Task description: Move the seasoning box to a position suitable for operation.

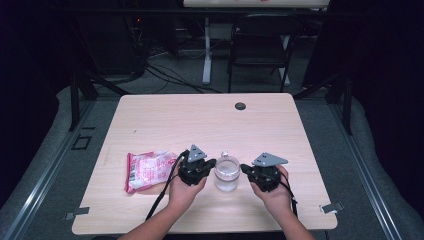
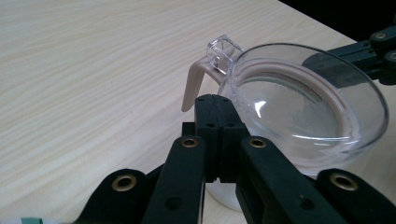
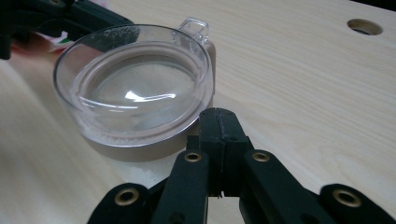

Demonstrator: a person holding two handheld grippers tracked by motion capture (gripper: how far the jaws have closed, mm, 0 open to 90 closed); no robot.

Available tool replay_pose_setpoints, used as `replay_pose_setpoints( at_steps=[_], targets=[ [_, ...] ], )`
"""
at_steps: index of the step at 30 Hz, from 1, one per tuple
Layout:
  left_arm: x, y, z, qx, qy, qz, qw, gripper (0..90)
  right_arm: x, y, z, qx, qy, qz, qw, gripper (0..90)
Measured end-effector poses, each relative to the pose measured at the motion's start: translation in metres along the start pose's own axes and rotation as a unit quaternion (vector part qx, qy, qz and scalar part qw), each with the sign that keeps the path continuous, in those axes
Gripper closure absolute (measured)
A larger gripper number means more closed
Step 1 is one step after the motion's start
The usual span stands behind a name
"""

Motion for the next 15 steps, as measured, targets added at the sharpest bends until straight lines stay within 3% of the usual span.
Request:
replay_pose_setpoints(
  at_steps=[4, 12, 15],
  targets=[
    [0.011, -0.002, 0.014, -0.006, -0.007, -0.026, 0.9996, 87.3, 0.004, -0.015, 0.009, -0.036, -0.007, 0.023, 0.9991, 86.5],
    [0.023, -0.001, 0.029, 0.005, -0.032, -0.003, 0.9995, 88.9, 0.006, -0.014, 0.007, -0.022, 0.002, 0.041, 0.9989, 86.8],
    [0.034, 0.0, 0.028, -0.001, -0.046, -0.009, 0.9989, 88.8, 0.012, -0.011, 0.002, -0.027, -0.007, 0.035, 0.999, 87.7]
  ],
)
Point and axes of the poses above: each handheld gripper's, and its own axes: z roughly backward along the jaws, x roughly out of its underside, y roughly to its right, the point moved 10 cm from there along -z, roughly forward along the jaws, and after that the axes turned 5 degrees about x, right-handed, at the moved point
